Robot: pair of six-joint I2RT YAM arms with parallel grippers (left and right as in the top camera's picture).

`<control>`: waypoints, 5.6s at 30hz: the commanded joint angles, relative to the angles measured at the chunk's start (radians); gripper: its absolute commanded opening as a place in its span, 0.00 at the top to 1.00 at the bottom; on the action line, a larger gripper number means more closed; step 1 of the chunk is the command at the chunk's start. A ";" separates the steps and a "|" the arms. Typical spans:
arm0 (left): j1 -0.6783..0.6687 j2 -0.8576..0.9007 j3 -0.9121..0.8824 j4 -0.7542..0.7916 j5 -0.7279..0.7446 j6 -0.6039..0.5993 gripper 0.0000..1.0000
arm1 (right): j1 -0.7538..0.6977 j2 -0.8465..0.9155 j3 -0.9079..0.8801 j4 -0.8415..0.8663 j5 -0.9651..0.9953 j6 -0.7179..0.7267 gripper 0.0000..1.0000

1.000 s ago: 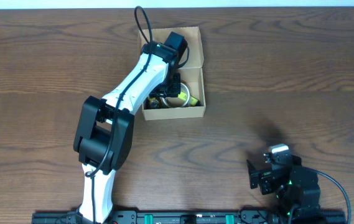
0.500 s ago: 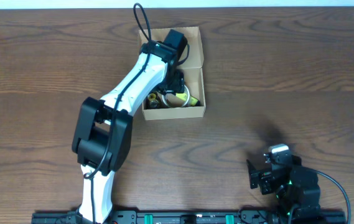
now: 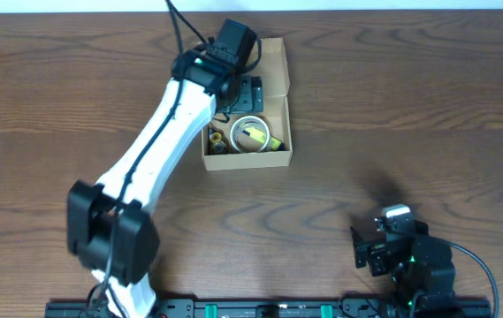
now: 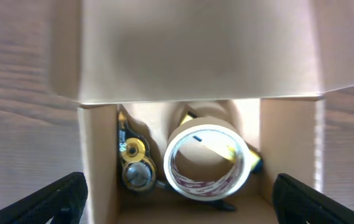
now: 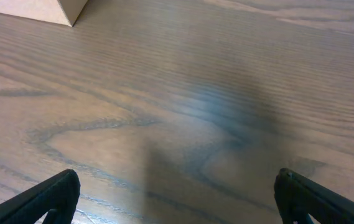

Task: Pack container
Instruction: 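Raise the left gripper and move both grippers to the box lid, then grip the lid flap edges with both grippers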

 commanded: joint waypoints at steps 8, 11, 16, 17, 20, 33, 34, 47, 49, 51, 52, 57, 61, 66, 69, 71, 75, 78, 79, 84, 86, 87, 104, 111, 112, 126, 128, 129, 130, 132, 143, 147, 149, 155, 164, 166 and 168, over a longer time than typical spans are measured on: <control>0.003 -0.272 -0.002 -0.002 -0.169 0.000 0.05 | -0.008 -0.006 -0.006 -0.009 0.003 -0.011 0.01; 0.003 -0.339 -0.002 -0.003 -0.209 -0.001 0.05 | -0.008 -0.006 -0.006 -0.009 0.003 -0.011 0.01; 0.002 -0.400 -0.002 -0.007 -0.196 -0.002 0.05 | -0.008 -0.006 -0.006 -0.009 0.003 -0.011 0.01; 0.002 -0.403 -0.002 -0.007 -0.196 -0.002 0.05 | -0.008 -0.006 -0.006 -0.009 0.003 -0.011 0.01; 0.002 -0.401 -0.003 -0.031 -0.197 -0.001 0.04 | -0.008 -0.006 -0.006 -0.009 0.003 -0.011 0.01; 0.002 -0.401 -0.003 -0.109 -0.197 -0.001 0.05 | -0.008 -0.006 -0.006 0.004 0.018 -0.011 0.01; 0.002 -0.401 -0.003 -0.115 -0.197 -0.001 0.05 | -0.008 -0.006 -0.006 0.013 0.022 -0.010 0.01; 0.018 -0.399 -0.003 -0.124 -0.204 -0.002 0.05 | -0.008 0.105 0.117 0.227 -0.271 0.132 0.01; 0.033 -0.398 -0.003 -0.124 -0.196 -0.002 0.05 | -0.008 0.187 0.180 0.252 -0.274 0.132 0.01; 0.059 -0.396 -0.003 -0.115 -0.154 -0.001 0.05 | -0.008 0.336 0.286 0.291 -0.274 0.126 0.01; 0.068 -0.396 -0.003 -0.114 -0.142 -0.001 0.05 | -0.008 0.396 0.327 0.302 -0.274 0.120 0.01; 0.177 -0.396 -0.003 -0.098 -0.020 -0.002 0.05 | -0.008 0.812 0.620 0.310 -0.297 0.117 0.01; 0.273 -0.389 -0.003 -0.066 0.066 -0.003 0.04 | -0.008 1.086 0.829 0.315 -0.312 0.115 0.01; 0.345 -0.341 -0.003 0.013 0.153 -0.029 0.05 | -0.008 1.314 0.872 0.487 -0.247 0.084 0.01; 0.352 -0.280 -0.003 0.055 0.135 -0.039 0.04 | -0.009 1.435 0.872 0.620 -0.247 0.102 0.08; 0.352 -0.237 -0.003 0.082 0.103 -0.039 0.11 | -0.009 1.493 0.872 0.677 -0.247 0.114 0.30; 0.366 -0.140 -0.003 0.127 0.071 -0.040 0.45 | -0.019 1.585 0.872 0.752 -0.246 0.217 0.61; 0.399 -0.073 -0.003 0.144 0.063 -0.098 0.78 | -0.029 1.631 0.872 0.796 -0.247 0.296 0.94; 0.415 -0.051 -0.003 0.151 0.065 -0.123 0.88 | -0.031 1.646 0.872 0.811 -0.247 0.325 0.99; 0.499 0.037 -0.003 0.198 0.185 -0.235 0.94 | -0.035 1.708 0.872 0.868 -0.247 0.446 0.99; 0.531 0.080 -0.003 0.240 0.295 -0.246 0.94 | -0.035 1.735 0.873 0.894 -0.249 0.485 0.99; 0.543 0.101 -0.003 0.251 0.328 -0.266 0.94 | -0.035 1.748 0.873 0.906 -0.251 0.505 0.99; 0.551 0.393 -0.003 0.343 0.672 -0.328 0.94 | -0.029 2.016 0.944 1.046 -0.398 0.740 0.99; 0.516 0.439 -0.003 0.380 0.747 -0.346 0.94 | 0.007 2.108 1.054 1.046 -0.439 0.790 0.99; 0.512 0.439 -0.003 0.385 0.756 -0.346 0.94 | 0.016 2.118 1.064 1.046 -0.439 0.801 0.99; 0.454 0.440 -0.003 0.394 0.788 -0.346 0.95 | 0.095 2.139 1.089 1.107 -0.431 0.809 0.99; 0.455 0.440 -0.003 0.395 0.804 -0.344 0.95 | 0.095 2.139 1.089 1.128 -0.432 0.809 0.99; 0.455 0.440 -0.003 0.397 0.819 -0.338 0.94 | 0.095 2.139 1.090 1.137 -0.435 0.809 0.99; 0.455 0.440 -0.003 0.397 0.824 -0.337 0.94 | 0.095 2.139 1.091 1.144 -0.437 0.809 0.99; 0.455 0.440 -0.002 0.398 0.843 -0.330 0.95 | 0.095 2.139 1.091 1.157 -0.440 0.809 0.99; 0.455 0.440 -0.002 0.420 0.936 -0.298 0.94 | 0.107 2.139 1.095 1.191 -0.492 0.809 0.99; 0.456 0.440 -0.002 0.419 0.957 -0.278 0.94 | 0.123 2.139 1.097 1.230 -0.495 0.808 0.99; 0.459 0.439 -0.002 0.419 0.973 -0.273 0.94 | 0.125 2.139 1.103 1.231 -0.504 0.808 0.99; 0.487 0.428 0.018 0.418 1.044 -0.209 0.94 | 0.119 2.123 1.110 1.233 -0.557 0.803 0.99; 0.495 0.412 0.042 0.418 1.121 -0.202 0.94 | 0.122 2.045 1.110 1.201 -0.559 0.767 0.99; 0.496 0.412 0.042 0.418 1.136 -0.202 0.94 | 0.123 2.039 1.110 1.188 -0.563 0.758 0.99; 0.496 0.412 0.042 0.418 1.155 -0.186 0.94 | 0.123 2.035 1.110 1.170 -0.573 0.745 0.99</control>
